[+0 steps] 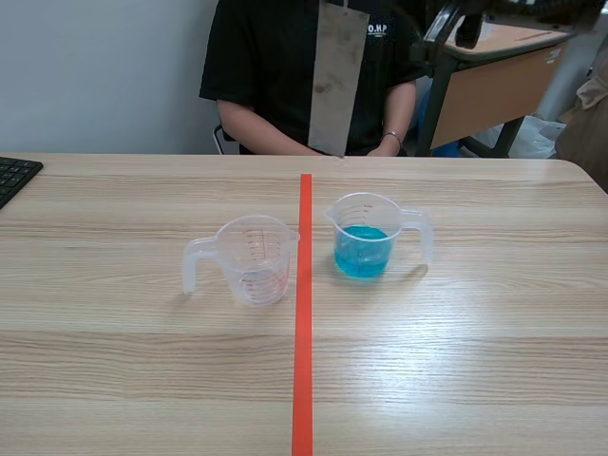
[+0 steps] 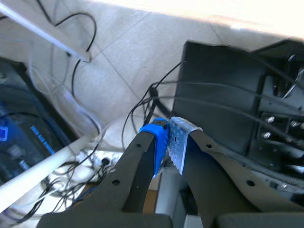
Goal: Do the redox reaction experiment.
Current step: 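Put the plate into the left beaker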
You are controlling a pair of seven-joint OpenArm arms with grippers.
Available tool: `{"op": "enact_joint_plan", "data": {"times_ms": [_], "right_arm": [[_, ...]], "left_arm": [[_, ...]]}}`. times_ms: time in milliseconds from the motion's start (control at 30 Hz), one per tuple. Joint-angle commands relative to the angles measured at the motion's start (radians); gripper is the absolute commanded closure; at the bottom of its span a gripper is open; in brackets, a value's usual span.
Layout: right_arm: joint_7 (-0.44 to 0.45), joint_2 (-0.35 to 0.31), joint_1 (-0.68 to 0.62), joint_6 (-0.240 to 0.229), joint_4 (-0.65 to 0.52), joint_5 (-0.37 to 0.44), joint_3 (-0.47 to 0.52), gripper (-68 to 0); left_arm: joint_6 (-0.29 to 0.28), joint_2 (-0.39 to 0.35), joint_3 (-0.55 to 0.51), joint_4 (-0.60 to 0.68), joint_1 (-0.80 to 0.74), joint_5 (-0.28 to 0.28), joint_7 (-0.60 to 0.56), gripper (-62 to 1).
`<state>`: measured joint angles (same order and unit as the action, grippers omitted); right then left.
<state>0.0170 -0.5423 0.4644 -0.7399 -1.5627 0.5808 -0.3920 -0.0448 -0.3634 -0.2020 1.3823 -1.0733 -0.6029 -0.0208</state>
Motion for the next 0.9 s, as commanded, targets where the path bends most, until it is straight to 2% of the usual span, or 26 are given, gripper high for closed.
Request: {"op": "enact_joint_plan", "data": {"times_ms": [0, 533, 867], "right_arm": [[0.016, 0.01, 0.042, 0.005, -0.018, 0.018, -0.009, -1.5], [-0.064, 0.131, 0.087, 0.005, -0.018, 0.018, -0.151, -1.5], [-0.083, 0.155, 0.087, 0.006, -0.018, 0.006, -0.221, -1.5]], "left_arm": [[-0.002, 0.003, 0.0, 0.0, 0.006, 0.0, 0.008, -3.4], [-0.002, 0.003, 0.0, -0.002, 0.032, 0.0, 0.018, -3.4], [-0.002, 0.003, 0.0, -0.002, 0.032, 0.0, 0.018, -3.4]]}}
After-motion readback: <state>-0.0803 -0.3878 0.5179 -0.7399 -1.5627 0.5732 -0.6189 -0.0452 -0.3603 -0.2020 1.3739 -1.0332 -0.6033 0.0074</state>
